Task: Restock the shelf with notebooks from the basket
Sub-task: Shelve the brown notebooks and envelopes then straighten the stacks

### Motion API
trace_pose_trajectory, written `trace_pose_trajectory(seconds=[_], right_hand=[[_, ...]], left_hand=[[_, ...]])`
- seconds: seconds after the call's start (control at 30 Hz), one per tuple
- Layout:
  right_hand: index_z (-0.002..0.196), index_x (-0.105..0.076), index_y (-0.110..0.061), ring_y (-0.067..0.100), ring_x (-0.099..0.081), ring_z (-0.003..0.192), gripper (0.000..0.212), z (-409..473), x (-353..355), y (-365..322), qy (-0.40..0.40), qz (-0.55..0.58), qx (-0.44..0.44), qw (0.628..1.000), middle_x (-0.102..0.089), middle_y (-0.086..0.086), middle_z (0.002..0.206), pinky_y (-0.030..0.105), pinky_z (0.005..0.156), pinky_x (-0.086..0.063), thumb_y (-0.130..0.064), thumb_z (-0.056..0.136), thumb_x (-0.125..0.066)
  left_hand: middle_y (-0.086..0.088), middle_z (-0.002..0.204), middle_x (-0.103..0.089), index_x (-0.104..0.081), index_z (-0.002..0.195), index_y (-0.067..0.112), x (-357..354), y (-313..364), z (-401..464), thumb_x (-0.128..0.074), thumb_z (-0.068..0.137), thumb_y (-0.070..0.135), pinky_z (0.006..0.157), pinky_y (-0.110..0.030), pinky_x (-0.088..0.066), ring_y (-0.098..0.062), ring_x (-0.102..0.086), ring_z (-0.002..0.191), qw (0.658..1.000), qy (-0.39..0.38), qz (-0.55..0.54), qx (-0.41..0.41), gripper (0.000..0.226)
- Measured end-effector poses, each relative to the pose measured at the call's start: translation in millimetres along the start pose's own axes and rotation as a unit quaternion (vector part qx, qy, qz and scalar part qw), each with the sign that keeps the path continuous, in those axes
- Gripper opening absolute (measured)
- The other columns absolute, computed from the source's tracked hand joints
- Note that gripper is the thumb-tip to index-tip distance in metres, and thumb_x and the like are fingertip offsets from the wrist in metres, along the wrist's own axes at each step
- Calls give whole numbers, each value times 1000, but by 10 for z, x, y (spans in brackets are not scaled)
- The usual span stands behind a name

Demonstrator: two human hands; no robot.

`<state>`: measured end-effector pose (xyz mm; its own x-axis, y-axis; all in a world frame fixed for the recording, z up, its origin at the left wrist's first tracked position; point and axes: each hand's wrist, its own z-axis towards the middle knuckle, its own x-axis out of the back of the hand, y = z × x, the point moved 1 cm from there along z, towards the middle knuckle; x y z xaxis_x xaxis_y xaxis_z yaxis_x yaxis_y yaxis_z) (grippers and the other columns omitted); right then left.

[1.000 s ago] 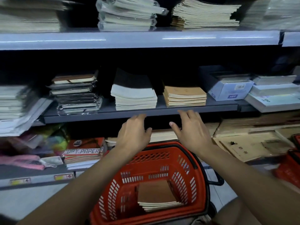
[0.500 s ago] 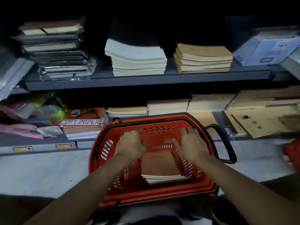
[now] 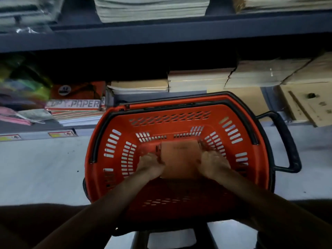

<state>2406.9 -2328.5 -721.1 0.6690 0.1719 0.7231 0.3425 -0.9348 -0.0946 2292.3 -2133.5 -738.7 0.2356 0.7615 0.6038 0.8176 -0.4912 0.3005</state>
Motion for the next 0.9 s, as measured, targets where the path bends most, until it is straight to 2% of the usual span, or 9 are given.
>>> trace_pose_trajectory(seconds=[0.07, 0.13, 0.17, 0.27, 0.37, 0.57, 0.73, 0.83, 0.9], right_hand=[[118, -69, -13, 28, -67, 110, 39, 57, -76, 14, -41, 5, -2, 999, -70, 12, 120, 35, 92, -55, -45, 99, -56], [123, -67, -11, 31, -67, 112, 43, 98, -127, 25, -71, 19, -10, 997, -69, 16, 124, 38, 97, -54, -44, 98, -56], [127, -64, -9, 31, -67, 113, 45, 115, -133, 30, -78, 27, -13, 997, -69, 17, 126, 38, 99, -54, -43, 98, -56], [130, -63, -10, 30, -67, 111, 46, 124, -107, 30, -88, 43, -17, 995, -69, 16, 126, 38, 98, -54, -43, 98, -57], [137, -58, -14, 30, -66, 114, 50, 83, -78, 26, -90, 58, -12, 994, -68, 15, 128, 36, 97, -52, -42, 97, -58], [135, -63, -15, 31, -63, 123, 52, -79, 26, 15, -94, 77, -27, 992, -64, 16, 136, 35, 99, -51, -47, 96, -52], [146, -54, -21, 30, -59, 127, 57, -249, 207, 45, -86, 164, -64, 981, -60, 13, 142, 38, 104, -47, -48, 95, -47], [124, -67, -16, 20, -66, 99, 31, -391, 328, 78, -58, 301, -95, 947, -70, 6, 115, 30, 83, -50, -30, 97, -58], [110, -70, -10, 22, -68, 93, 21, -468, 374, 107, -17, 353, -108, 929, -73, 7, 105, 30, 80, -53, -22, 94, -63]], left_hand=[[-5, 120, -72, -75, 109, 18, -48, -6, 46, -73, 82, 46, 95, -32, -56, -22, -69, 107, 998, -26, -42, 41, 39], [-2, 96, -76, -70, 82, 21, -58, 10, 63, -82, 79, 26, 77, -28, -59, -16, -71, 85, 988, -26, -128, 80, 14], [-1, 88, -75, -67, 78, 21, -55, 29, 65, -83, 78, 17, 70, -26, -58, -14, -70, 78, 981, -28, -170, 94, 16], [-4, 83, -73, -71, 81, 16, -43, 133, 29, -68, 89, 2, 68, -26, -54, -15, -66, 74, 946, -101, -286, 116, 16], [-10, 92, -71, -69, 83, 13, 39, 232, -32, -52, 95, -5, 77, -29, -51, -21, -63, 86, 923, -176, -320, 121, 27], [-15, 101, -73, -68, 105, 2, 241, 385, -308, -37, 90, -20, 74, -39, -64, -28, -70, 93, 851, -309, -415, 92, 42], [-14, 117, -70, -63, 117, 7, 429, 442, -648, -35, 95, -18, 67, -37, -64, -31, -68, 102, 838, -308, -444, 77, 44], [-14, 131, -66, -58, 133, 10, 491, 450, -790, -36, 95, -16, 67, -35, -62, -31, -65, 111, 843, -280, -454, 72, 51], [-13, 131, -66, -58, 133, 11, 538, 478, -917, -36, 94, -16, 62, -32, -61, -29, -65, 108, 851, -249, -459, 65, 52]])
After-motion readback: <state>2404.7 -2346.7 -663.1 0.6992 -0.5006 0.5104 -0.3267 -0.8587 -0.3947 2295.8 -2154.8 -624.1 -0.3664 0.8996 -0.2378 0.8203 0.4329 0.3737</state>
